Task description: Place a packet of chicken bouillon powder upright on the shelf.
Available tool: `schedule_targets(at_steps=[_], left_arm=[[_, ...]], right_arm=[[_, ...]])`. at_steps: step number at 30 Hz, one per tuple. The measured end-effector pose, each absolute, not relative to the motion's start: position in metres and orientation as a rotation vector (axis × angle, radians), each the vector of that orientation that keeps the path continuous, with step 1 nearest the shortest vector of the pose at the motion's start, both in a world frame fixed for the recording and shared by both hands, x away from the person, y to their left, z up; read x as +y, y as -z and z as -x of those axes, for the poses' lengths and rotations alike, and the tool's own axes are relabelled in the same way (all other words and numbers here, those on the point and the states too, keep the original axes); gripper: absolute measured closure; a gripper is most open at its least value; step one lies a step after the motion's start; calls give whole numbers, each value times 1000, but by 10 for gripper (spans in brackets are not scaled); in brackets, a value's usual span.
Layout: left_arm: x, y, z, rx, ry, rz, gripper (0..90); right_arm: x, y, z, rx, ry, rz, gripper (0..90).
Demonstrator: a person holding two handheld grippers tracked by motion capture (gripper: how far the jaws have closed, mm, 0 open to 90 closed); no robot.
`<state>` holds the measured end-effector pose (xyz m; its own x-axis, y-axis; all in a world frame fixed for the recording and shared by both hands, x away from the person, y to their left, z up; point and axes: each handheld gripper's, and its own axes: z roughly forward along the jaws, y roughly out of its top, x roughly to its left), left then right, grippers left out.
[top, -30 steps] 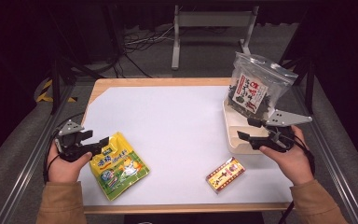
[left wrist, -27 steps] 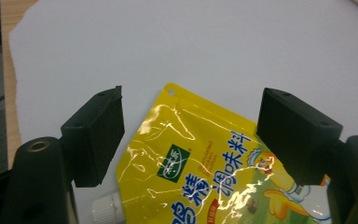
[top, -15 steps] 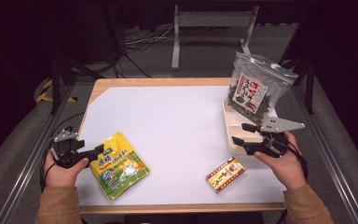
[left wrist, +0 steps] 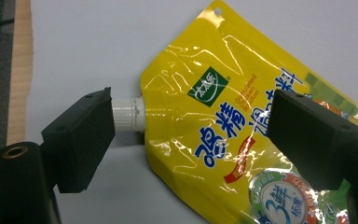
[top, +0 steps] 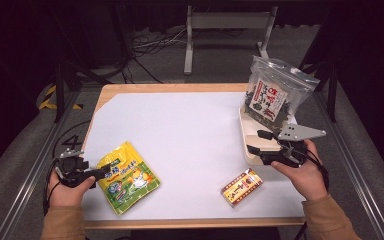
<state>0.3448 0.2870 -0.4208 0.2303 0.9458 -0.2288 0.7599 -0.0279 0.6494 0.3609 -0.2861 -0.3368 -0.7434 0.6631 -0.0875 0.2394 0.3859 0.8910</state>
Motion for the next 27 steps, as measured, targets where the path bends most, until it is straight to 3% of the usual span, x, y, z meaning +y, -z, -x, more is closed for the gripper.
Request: schedule_targets(at_steps=[14,27], left_arm=[[284,439,-348,1664,-218,-1872,137],[272,439,-344,1697,-252,-1916,151]], right_arm=[[-285,336,-361,2212,-1323,-780,356],[-284,337,-360,2215,-1326,-768,346]])
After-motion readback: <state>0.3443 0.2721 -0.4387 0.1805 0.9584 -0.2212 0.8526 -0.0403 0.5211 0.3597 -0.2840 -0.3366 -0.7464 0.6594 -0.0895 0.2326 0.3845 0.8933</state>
